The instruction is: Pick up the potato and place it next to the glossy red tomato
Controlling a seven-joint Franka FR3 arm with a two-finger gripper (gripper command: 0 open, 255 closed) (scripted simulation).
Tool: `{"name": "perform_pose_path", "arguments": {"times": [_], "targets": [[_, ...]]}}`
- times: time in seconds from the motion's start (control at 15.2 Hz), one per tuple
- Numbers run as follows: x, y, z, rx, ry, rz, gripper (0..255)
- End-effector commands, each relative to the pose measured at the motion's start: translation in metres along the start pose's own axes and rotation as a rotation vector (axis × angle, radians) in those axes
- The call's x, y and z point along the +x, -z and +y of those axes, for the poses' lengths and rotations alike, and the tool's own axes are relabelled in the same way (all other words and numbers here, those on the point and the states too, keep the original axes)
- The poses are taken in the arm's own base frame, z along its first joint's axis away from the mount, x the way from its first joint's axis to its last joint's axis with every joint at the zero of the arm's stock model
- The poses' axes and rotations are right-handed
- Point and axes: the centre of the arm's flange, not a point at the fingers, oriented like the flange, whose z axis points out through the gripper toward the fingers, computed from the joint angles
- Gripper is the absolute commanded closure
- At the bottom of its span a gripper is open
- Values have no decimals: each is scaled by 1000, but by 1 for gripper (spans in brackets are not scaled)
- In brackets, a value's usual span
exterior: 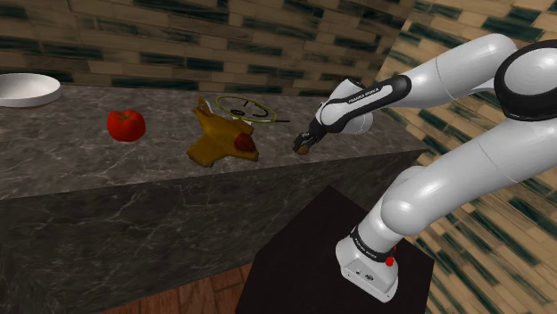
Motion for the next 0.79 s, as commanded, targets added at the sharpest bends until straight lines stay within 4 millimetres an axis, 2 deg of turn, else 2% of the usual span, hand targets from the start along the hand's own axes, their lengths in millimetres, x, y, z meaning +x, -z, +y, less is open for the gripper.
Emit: {"name": "perform_pose_path", "arguments": {"times": [0.0, 0.26, 0.73], "targets": [[0, 0, 0, 0, 0, -1, 255], [0, 0, 0, 0, 0, -1, 255], [9, 35, -4, 0, 0, -1, 255]]}}
